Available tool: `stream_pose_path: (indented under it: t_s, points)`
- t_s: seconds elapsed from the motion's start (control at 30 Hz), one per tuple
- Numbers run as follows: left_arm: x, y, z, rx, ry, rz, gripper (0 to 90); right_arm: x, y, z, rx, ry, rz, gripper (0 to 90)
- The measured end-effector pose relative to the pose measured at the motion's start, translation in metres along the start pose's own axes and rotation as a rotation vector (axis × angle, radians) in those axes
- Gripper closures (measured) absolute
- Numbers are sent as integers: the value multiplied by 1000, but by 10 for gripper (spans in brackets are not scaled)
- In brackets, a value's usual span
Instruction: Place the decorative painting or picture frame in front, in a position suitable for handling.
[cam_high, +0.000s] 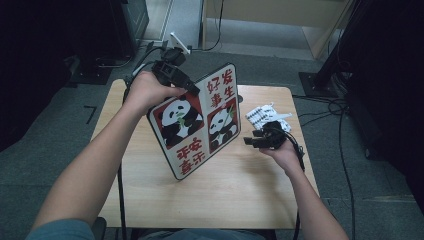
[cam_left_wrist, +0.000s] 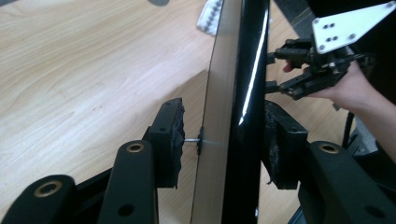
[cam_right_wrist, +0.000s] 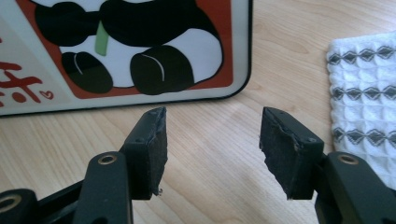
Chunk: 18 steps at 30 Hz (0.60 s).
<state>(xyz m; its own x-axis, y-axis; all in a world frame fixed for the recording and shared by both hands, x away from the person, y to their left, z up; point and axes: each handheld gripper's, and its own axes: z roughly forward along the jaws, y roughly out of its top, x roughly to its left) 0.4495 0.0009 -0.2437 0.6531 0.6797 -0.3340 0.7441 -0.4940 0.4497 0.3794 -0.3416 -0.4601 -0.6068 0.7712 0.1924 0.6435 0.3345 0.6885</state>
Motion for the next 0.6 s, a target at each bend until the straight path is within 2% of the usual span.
stream_pose_path:
  t_s: [0.1, 0.2, 0.37, 0.53, 0.6]
  points:
    - [0, -2, -4, -11, -15, 2, 517, -4, 1, 1, 0, -6, 5, 429]
    - [0, -6, -11, -31, -15, -1, 511, -8, 3, 2, -2, -12, -3, 431]
    - [-3, -16, -21, -58, -3, 16, 496, -16, 6, 5, 9, -18, -15, 432]
    - [-3, -29, -27, -121, -31, 7, 478, -26, 13, 7, -14, -28, -3, 435]
    - [-2, -33, -29, -125, -38, 7, 470, -30, 15, 8, -11, -32, -3, 442]
